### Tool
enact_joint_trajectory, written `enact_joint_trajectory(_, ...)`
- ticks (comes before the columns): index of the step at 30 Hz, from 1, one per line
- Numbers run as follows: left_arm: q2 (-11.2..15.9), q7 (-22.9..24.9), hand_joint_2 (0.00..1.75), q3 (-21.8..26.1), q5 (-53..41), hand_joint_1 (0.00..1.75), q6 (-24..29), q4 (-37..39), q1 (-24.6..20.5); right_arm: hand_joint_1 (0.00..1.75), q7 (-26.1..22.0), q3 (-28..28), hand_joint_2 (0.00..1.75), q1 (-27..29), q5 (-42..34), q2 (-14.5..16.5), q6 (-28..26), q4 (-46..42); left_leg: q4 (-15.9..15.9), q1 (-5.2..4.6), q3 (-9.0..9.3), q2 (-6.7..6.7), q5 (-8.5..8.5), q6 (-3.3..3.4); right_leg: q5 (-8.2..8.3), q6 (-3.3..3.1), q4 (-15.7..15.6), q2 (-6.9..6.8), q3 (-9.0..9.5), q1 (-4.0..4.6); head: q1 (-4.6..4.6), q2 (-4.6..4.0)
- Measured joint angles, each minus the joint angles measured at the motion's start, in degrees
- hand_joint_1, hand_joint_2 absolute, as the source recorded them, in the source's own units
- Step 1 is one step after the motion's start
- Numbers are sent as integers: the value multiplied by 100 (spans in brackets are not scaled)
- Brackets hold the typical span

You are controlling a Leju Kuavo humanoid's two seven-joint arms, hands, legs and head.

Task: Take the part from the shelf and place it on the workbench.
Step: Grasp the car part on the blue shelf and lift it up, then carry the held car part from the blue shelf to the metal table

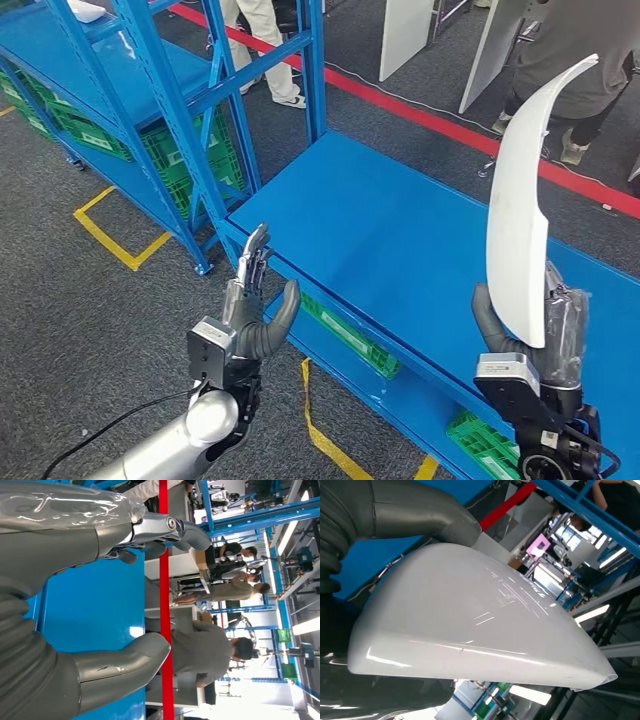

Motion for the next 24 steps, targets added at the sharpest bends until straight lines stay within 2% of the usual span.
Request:
enact_joint_trajectory(7, -2, -33, 175, 0, 75, 0, -1, 0, -43, 175, 174, 71, 175, 32, 356, 0, -229, -35, 0, 0, 0, 0, 0, 0, 0, 0, 0, 0, 0, 0, 1, 0)
enact_joint_trajectory(24, -14, -92, 175, 0, 15, 0, -1, -2, -46, 175, 267, 123, 175, 121, 410, 0, -233, -77, 0, 0, -1, 0, 0, 0, 0, 0, 0, 0, 0, 0, 1, 1)
